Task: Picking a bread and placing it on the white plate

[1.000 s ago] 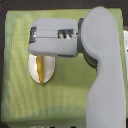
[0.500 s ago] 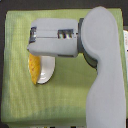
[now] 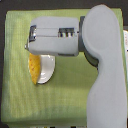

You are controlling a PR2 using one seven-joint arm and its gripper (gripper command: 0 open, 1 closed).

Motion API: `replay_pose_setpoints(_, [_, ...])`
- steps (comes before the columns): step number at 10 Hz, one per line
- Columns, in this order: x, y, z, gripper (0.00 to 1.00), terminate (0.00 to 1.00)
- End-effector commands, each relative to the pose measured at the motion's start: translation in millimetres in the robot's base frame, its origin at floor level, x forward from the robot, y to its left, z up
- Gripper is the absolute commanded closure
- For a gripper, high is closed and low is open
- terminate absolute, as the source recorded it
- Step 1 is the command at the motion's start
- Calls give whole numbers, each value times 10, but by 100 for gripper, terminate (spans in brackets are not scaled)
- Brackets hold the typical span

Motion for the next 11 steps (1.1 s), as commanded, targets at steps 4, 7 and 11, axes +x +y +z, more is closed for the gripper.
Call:
replay_pose_setpoints(4, [80,-321,1050,0,0])
replay_pose_setpoints(7, [47,-604,1208,0,0])
replay_pose_setpoints(11, [-66,-1208,1269,0,0])
